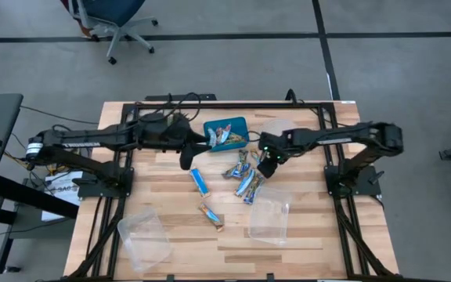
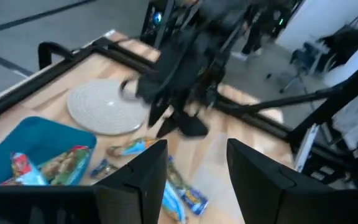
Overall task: Pick and place Granola Bars by type
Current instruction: Put the yellow granola bar into the right transparent bin
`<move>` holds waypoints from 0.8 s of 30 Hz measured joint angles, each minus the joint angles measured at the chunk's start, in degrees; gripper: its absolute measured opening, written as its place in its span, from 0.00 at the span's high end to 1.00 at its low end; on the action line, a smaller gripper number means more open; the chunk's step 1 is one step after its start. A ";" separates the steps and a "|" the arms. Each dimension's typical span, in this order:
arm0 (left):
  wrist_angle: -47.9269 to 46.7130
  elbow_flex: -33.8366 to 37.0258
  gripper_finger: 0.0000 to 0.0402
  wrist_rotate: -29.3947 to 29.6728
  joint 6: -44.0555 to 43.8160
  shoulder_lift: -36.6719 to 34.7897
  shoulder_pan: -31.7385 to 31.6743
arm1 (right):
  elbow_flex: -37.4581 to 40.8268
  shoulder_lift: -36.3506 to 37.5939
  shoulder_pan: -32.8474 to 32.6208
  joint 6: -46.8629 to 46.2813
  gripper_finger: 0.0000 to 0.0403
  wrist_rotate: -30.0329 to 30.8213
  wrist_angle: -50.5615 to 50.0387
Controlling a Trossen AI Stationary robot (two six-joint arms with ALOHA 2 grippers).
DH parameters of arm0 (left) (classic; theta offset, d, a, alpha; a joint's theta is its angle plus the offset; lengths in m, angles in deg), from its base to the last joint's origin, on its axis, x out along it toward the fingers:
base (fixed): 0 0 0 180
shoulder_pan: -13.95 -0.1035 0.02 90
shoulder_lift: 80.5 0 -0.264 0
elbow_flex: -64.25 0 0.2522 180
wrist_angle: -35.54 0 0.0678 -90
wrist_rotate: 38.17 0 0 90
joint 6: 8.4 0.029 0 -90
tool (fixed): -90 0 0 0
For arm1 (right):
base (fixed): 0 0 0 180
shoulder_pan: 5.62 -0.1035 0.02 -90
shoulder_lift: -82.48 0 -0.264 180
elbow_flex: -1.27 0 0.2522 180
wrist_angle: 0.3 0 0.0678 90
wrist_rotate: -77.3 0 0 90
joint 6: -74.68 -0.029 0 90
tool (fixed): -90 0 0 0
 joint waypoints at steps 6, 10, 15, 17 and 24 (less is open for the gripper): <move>-0.28 0.37 0.61 2.41 -0.53 -2.98 2.11 | -2.71 -7.74 0.18 2.12 0.59 0.97 2.27; -0.70 0.34 0.61 2.41 -0.55 -3.72 3.10 | -4.72 -11.62 0.48 3.20 0.59 1.40 2.57; -2.23 0.38 0.61 -1.06 -0.55 -3.85 4.25 | -6.26 -14.30 0.46 3.60 0.67 1.40 0.64; -3.90 0.38 0.61 -1.85 -0.56 -3.79 4.54 | -6.60 -14.50 0.46 3.62 0.75 0.55 0.65; -5.42 0.38 0.61 -2.73 0.00 -3.78 5.20 | -7.08 -10.86 0.50 2.47 0.98 -2.31 0.23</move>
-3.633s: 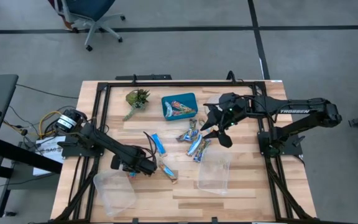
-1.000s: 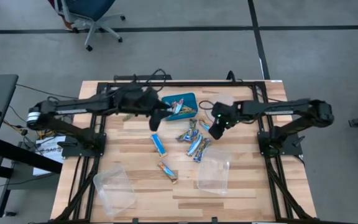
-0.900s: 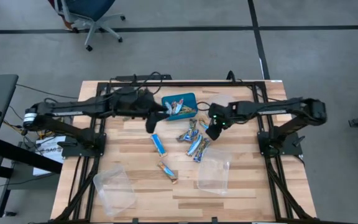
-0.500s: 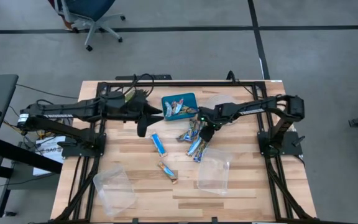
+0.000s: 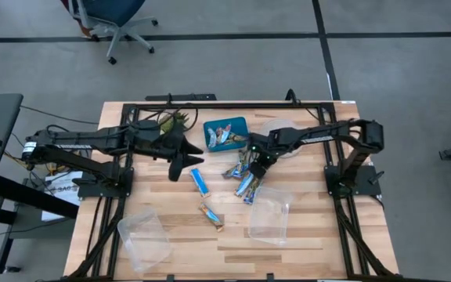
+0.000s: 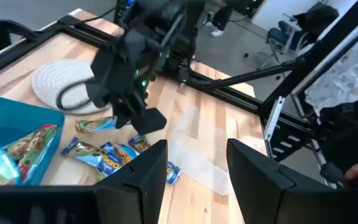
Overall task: Pick and place Granola Bars by type
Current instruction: Put the yellow granola bar into the right transparent bin
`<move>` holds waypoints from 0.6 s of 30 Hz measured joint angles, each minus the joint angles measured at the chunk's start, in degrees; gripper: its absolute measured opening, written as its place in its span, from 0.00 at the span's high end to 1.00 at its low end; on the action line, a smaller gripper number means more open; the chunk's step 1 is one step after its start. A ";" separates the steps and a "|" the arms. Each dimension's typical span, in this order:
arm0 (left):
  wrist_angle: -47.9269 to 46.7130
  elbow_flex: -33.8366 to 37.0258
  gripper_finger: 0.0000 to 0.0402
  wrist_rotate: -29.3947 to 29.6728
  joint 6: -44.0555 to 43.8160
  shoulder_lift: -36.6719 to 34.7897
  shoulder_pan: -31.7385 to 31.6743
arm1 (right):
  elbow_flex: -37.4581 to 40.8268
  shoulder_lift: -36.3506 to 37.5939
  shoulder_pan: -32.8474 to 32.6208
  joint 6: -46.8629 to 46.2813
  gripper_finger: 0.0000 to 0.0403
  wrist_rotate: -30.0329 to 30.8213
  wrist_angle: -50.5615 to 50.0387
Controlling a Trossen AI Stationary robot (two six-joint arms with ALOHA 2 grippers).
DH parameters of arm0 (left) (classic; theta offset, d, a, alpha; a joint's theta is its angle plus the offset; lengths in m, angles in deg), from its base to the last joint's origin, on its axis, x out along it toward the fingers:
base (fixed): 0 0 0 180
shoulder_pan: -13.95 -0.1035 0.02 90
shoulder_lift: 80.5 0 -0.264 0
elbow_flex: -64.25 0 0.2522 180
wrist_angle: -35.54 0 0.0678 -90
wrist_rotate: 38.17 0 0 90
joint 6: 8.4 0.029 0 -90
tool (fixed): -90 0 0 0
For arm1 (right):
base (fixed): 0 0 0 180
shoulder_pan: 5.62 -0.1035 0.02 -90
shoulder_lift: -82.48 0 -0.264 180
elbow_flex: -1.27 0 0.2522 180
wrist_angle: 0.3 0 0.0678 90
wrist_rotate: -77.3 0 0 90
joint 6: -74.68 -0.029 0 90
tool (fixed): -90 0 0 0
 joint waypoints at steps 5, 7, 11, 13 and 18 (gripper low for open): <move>-0.64 0.00 0.61 -3.90 3.39 0.00 0.00 | -1.45 6.66 0.77 -5.90 0.94 -7.23 -0.95; -1.74 0.00 0.61 -6.30 4.73 0.00 -0.19 | -2.13 9.86 0.16 -9.81 0.93 -11.21 -1.24; -4.05 0.00 0.61 -11.13 7.37 0.00 -0.60 | -3.40 16.54 -3.12 -18.36 0.96 -18.11 -2.24; -4.70 0.00 0.61 -13.04 8.71 0.00 -0.72 | -4.01 19.40 -5.65 -22.75 0.97 -20.65 -3.27; -5.57 0.00 0.61 -17.85 10.37 0.02 -0.87 | -4.35 23.92 -13.60 -35.89 0.95 -24.70 -4.32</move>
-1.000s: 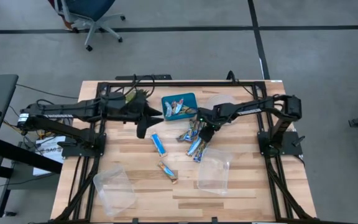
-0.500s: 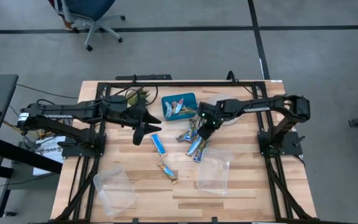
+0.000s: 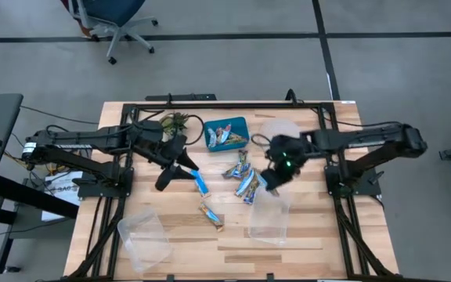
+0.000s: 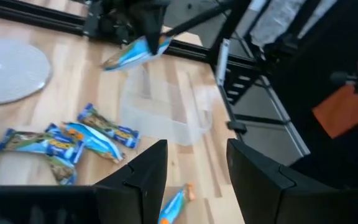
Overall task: Pick and place Granola Bars by type
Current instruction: Put the yellow granola bar into the right transparent bin
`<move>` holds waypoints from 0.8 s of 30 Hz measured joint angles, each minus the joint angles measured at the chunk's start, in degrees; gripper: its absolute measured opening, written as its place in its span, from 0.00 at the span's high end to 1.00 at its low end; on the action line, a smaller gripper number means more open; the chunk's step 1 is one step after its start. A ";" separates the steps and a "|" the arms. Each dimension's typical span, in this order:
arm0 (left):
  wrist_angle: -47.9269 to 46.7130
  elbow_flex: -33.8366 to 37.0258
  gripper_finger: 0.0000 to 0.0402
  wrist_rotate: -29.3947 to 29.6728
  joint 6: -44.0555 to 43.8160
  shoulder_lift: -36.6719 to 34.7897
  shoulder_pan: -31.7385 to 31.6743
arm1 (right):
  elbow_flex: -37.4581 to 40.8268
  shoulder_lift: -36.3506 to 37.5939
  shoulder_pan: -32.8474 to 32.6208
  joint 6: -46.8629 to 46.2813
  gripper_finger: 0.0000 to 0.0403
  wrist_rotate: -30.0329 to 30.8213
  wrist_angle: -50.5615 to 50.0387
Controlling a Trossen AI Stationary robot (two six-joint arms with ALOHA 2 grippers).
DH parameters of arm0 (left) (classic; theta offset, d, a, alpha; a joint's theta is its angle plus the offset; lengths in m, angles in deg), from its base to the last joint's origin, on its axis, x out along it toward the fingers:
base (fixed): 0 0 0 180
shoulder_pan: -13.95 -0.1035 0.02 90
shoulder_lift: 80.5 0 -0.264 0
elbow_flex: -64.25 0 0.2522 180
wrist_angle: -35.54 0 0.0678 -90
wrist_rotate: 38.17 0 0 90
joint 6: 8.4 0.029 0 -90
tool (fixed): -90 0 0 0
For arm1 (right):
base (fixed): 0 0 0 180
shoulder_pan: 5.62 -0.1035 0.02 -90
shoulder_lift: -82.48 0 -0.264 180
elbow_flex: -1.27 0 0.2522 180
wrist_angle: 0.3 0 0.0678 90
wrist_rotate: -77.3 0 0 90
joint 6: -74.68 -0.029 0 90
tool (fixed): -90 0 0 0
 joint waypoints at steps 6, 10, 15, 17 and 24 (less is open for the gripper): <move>-1.35 0.00 0.61 -1.58 0.11 0.00 0.00 | 0.00 -0.87 -10.44 -12.45 0.91 0.17 -1.92; -2.84 0.00 0.61 -1.52 1.45 0.00 0.00 | 0.02 -3.50 -14.53 -15.90 0.92 1.89 -2.66; -4.13 -0.02 0.61 -1.49 1.71 0.00 0.00 | 0.09 -6.99 -15.82 -16.49 0.91 4.10 -2.69; -4.73 -0.02 0.61 -1.53 1.71 0.00 0.00 | 0.09 -7.89 -15.91 -16.41 0.88 4.13 -2.41; -5.98 -0.02 0.61 -1.53 1.71 0.02 0.00 | 0.09 -9.07 -16.15 -15.00 0.74 5.38 -1.57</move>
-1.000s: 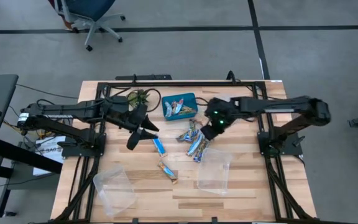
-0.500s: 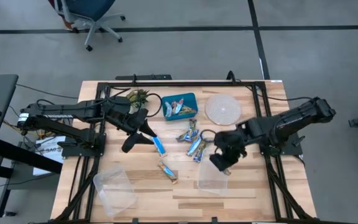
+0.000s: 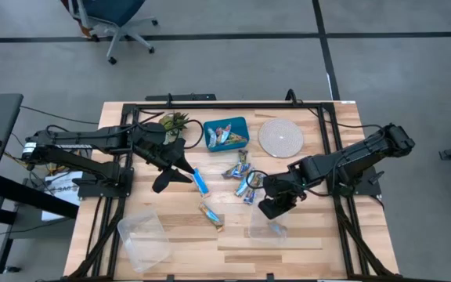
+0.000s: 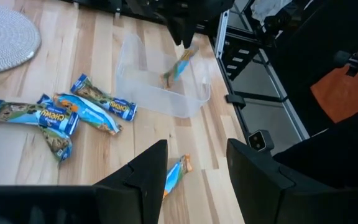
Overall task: Pick and place Granola Bars by type
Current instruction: Put the yellow granola bar into the right transparent bin
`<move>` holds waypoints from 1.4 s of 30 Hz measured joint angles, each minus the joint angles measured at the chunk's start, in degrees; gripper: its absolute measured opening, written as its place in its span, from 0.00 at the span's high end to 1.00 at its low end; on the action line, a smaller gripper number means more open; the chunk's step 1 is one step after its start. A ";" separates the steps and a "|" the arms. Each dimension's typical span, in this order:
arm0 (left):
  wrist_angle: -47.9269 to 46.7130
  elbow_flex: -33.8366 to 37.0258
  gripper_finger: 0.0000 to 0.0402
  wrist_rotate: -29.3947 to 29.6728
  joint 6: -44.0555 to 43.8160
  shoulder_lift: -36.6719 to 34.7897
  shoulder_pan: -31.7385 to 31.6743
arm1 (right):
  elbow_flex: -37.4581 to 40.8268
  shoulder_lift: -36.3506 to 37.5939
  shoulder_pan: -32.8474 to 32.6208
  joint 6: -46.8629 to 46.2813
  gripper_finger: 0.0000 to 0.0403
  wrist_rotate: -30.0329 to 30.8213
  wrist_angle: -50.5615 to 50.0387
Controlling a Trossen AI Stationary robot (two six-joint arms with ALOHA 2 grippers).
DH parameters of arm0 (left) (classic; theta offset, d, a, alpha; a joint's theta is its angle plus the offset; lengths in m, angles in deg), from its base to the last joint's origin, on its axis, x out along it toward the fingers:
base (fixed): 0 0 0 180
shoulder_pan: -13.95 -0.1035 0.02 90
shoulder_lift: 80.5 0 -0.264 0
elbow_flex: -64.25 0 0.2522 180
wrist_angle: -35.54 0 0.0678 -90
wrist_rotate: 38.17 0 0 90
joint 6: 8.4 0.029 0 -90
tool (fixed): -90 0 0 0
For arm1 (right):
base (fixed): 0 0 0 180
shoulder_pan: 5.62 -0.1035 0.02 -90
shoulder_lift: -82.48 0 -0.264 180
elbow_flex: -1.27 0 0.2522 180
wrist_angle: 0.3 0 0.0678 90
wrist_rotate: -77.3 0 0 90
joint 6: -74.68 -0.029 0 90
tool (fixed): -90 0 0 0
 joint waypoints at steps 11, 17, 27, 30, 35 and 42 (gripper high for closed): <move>-0.01 0.00 0.61 9.78 -7.25 0.00 0.04 | -5.84 0.14 8.47 30.98 0.63 6.91 3.84; -0.74 0.00 0.61 19.42 -19.34 0.00 0.04 | -10.73 -3.23 14.13 58.46 0.66 6.90 -3.20; -2.15 0.00 0.61 25.99 -30.73 0.00 0.43 | -14.57 -14.23 18.80 88.35 0.66 8.79 -8.03; -2.15 0.00 0.61 27.32 -32.08 0.00 0.42 | -16.12 -17.39 18.87 92.48 0.66 8.79 -8.34; -1.96 -0.02 0.61 29.13 -33.37 -0.02 0.42 | -18.00 -21.75 18.42 95.60 0.67 8.75 -8.33; -1.20 -0.04 0.61 29.64 -33.70 -0.02 0.42 | -18.12 -25.97 17.08 97.04 0.66 9.32 -6.51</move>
